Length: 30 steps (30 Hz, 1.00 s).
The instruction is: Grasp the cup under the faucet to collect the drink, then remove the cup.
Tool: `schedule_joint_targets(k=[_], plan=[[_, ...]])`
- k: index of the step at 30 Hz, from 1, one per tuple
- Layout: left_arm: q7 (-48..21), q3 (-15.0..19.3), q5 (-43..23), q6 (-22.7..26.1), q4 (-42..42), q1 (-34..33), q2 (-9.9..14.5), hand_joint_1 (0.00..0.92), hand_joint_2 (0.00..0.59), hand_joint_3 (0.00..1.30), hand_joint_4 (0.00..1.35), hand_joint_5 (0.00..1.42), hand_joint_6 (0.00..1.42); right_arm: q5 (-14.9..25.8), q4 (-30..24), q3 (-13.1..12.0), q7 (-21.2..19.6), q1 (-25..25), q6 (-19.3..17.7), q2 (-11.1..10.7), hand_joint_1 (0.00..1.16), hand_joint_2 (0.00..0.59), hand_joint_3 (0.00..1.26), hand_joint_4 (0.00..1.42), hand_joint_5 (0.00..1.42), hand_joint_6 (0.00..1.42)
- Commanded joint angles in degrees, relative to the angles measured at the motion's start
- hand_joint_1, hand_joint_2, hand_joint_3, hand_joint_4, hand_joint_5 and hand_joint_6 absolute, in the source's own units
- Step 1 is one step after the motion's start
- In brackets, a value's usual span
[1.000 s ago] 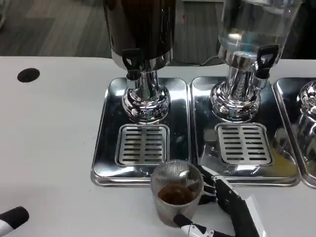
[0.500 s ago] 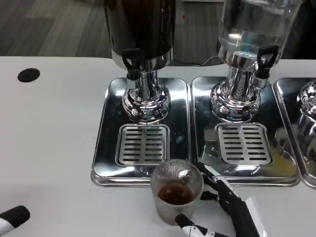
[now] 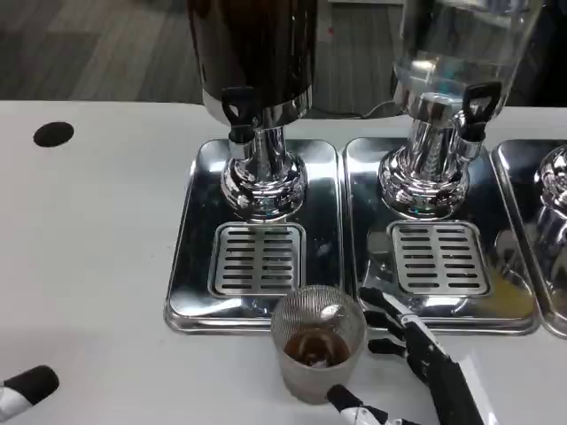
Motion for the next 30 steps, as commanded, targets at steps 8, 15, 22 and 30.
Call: schedule_joint_targets(k=[8, 15, 22, 30], plan=[[0.24, -2.58, 1.4, 0.06, 2.6, -2.82, 0.62, 0.0, 0.0, 0.0, 0.0, 0.0, 0.0, 3.0, -4.64, -3.31, 1.56, 3.77, -0.1, -2.16, 0.88, 0.194, 0.21, 0.15, 0.21, 0.33], [1.94, -4.41, 1.82, -1.53, 3.76, -4.05, -0.63, 0.0, 0.0, 0.0, 0.0, 0.0, 0.0, 8.98, -8.76, -11.01, 3.11, 4.12, 1.99, -6.02, 0.88, 0.221, 0.26, 0.19, 0.22, 0.19], [3.68, -6.11, 2.57, -2.87, 4.8, -5.05, -1.86, 0.0, 0.0, 0.0, 0.0, 0.0, 0.0, 11.06, -13.71, -18.42, 3.49, 4.81, 5.59, -8.86, 0.87, 0.243, 0.32, 0.25, 0.21, 0.1], [7.48, -8.57, 7.1, -4.61, 9.18, -6.6, -1.41, 0.0, 0.001, 0.0, 0.0, 0.0, 0.0, 3.1, -21.89, -23.1, 2.51, 7.04, 11.53, -10.65, 0.81, 0.353, 0.4, 0.34, 0.28, 0.16]])
